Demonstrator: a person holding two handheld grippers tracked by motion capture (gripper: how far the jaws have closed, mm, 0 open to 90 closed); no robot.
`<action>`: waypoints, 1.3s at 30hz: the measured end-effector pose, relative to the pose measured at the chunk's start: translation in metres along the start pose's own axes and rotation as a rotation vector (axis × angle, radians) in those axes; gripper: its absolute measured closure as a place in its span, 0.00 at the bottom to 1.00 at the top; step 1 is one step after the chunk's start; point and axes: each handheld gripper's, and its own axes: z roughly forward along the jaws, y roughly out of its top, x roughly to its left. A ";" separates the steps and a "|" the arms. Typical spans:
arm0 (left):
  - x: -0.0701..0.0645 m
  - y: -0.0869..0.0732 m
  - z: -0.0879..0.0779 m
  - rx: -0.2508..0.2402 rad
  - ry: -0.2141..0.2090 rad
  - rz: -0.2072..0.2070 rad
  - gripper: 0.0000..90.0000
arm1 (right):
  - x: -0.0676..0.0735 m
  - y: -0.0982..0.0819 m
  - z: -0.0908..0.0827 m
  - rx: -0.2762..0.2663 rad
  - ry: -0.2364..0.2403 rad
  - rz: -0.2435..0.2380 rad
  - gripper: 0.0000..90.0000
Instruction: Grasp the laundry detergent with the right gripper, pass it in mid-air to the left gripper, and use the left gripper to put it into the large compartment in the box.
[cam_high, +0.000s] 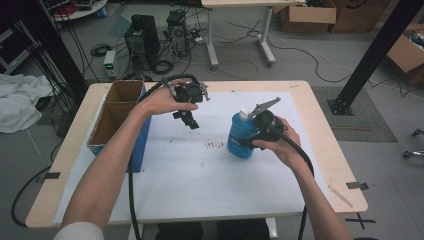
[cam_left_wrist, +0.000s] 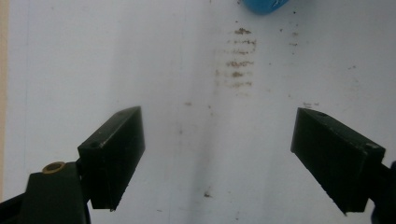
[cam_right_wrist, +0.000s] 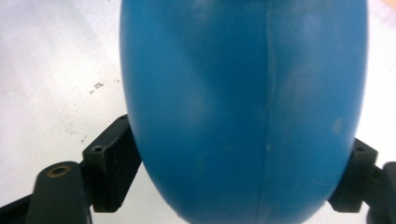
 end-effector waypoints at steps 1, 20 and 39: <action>0.000 0.000 0.000 0.000 0.000 0.000 0.20 | 0.000 0.000 0.000 0.005 0.002 0.004 0.24; 0.000 0.000 0.001 -0.001 0.000 0.002 0.20 | 0.003 -0.001 0.002 -0.008 -0.016 -0.017 0.37; -0.001 0.000 0.000 -0.003 0.003 0.003 0.20 | 0.004 -0.003 0.002 -0.036 -0.033 -0.020 0.47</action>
